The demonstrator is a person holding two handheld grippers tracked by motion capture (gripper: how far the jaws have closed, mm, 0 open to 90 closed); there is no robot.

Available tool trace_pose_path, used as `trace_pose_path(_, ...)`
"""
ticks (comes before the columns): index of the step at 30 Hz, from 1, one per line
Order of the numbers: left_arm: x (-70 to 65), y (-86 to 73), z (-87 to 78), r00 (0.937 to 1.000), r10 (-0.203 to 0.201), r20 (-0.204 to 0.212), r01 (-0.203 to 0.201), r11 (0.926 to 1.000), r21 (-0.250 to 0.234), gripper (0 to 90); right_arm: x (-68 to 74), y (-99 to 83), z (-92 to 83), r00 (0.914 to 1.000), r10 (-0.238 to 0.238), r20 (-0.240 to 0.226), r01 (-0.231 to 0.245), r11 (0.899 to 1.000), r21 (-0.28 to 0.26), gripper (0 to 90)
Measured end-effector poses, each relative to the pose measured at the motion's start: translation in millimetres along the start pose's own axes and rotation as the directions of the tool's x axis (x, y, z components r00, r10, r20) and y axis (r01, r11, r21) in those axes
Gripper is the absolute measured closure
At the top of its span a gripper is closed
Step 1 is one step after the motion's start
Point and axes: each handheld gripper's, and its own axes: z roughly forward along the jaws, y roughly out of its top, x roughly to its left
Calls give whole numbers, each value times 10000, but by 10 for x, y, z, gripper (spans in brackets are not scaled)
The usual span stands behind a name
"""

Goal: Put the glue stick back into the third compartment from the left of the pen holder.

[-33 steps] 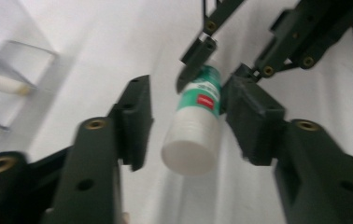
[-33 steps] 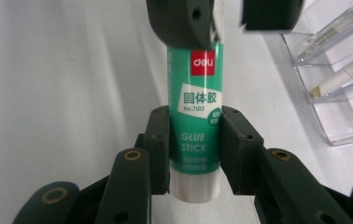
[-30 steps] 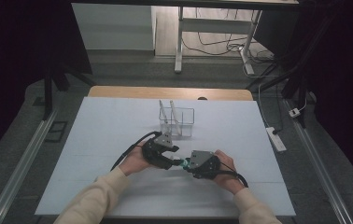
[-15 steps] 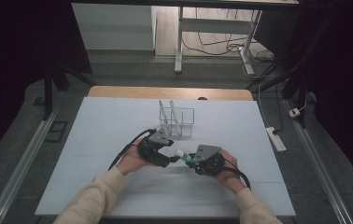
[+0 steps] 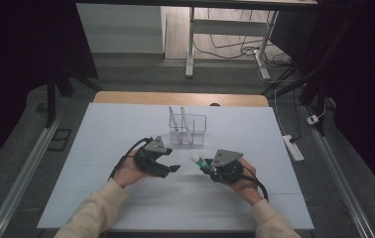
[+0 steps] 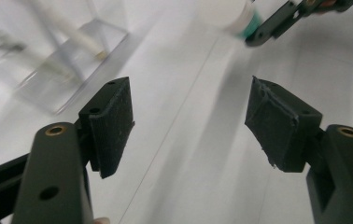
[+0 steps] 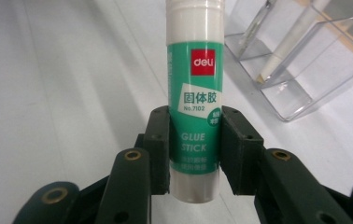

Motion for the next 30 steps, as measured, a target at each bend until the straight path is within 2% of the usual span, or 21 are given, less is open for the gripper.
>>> trace_pose_path(7, 83, -204, -204, 9971, -559, -525, 553, 9984, -142, 316, -45, -15, -28, 9991, 401, 148, -397, 9989, -268, 651)
trace_pose_path(16, 67, -518, -446, 9889, -1014, -1087, 986, 9947, -303, 316, -78, -20, -54, 9969, 707, 332, -691, 9965, -478, 651)
trace_pose_path(19, 61, -655, -550, 9823, -1257, -1387, 1211, 9918, -411, 316, -89, -23, -58, 9963, 774, 371, -751, 9953, -603, 651)
trace_pose_path(26, 51, -970, -763, 9623, -1897, -1950, 1793, 9813, -695, 313, -118, -17, -91, 9934, 1010, 550, -962, 9919, -835, 651)
trace_pose_path(30, 50, -1117, -840, 9516, -2128, -2217, 2039, 9770, -628, 308, -152, -22, -111, 9906, 1210, 642, -1142, 9883, -1008, 651)
